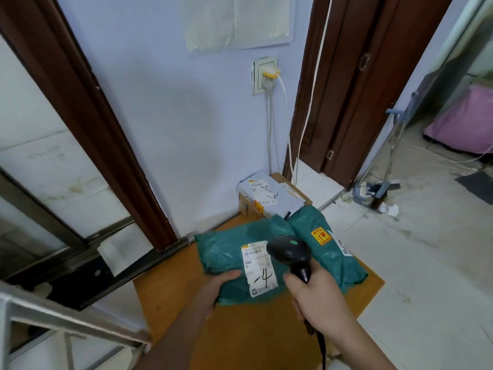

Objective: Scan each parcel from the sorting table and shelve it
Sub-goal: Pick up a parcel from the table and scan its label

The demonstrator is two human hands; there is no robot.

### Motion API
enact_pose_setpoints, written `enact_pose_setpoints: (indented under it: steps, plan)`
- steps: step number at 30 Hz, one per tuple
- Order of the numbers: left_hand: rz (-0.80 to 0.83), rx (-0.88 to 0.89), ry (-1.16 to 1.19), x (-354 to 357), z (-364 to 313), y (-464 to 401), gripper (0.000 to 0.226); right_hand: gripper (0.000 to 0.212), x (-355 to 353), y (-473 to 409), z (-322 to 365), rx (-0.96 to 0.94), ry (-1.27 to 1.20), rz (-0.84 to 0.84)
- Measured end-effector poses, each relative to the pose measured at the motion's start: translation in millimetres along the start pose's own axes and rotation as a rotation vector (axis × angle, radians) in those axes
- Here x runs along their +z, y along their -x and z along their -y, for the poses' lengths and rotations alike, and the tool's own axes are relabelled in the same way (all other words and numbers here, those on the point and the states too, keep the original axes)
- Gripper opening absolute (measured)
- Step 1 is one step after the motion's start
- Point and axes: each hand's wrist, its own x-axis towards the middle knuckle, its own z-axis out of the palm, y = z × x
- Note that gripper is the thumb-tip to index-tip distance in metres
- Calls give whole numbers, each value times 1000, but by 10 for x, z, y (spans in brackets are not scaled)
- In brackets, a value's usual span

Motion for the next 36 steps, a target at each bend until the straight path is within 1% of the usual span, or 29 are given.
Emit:
enact_pose_setpoints:
  steps: [2, 5, 9, 11, 14, 17, 20, 24, 26, 30, 36]
  plan:
    - [39, 85, -1, 157, -332, 133, 59, 6, -140, 75, 183, -75, -15, -20]
    - [89, 168, 33, 361, -738, 339, 64, 8, -297, 160, 413, -166, -36, -54]
    - [100, 301, 19, 536, -1048, 514, 92, 6, -380, 239, 572, -237, -56, -109]
    - [99, 345, 15, 578, -1111, 592, 97, 6, -390, 275, 605, -265, -47, -129]
    - [135, 386, 16, 612, -1132, 724, 87, 6, -393, 326, 619, -280, -26, -138]
    - [135, 410, 11, 620, -1118, 823, 77, 5, -390, 372, 596, -270, -17, -103]
    - [129, 412, 24, 628, -1088, 892, 81, 7, -385, 416, 558, -251, -22, -77]
    - [142, 426, 38, 656, -1042, 959, 85, 6, -384, 486, 515, -253, -88, -95]
    - [144, 432, 37, 672, -1017, 988, 83, 4, -383, 515, 499, -260, -103, -105]
    - [156, 446, 24, 713, -975, 1051, 70, 4, -382, 571, 501, -278, -111, -115]
    - [160, 481, 18, 753, -938, 1146, 65, 9, -395, 668, 502, -277, -104, -115]
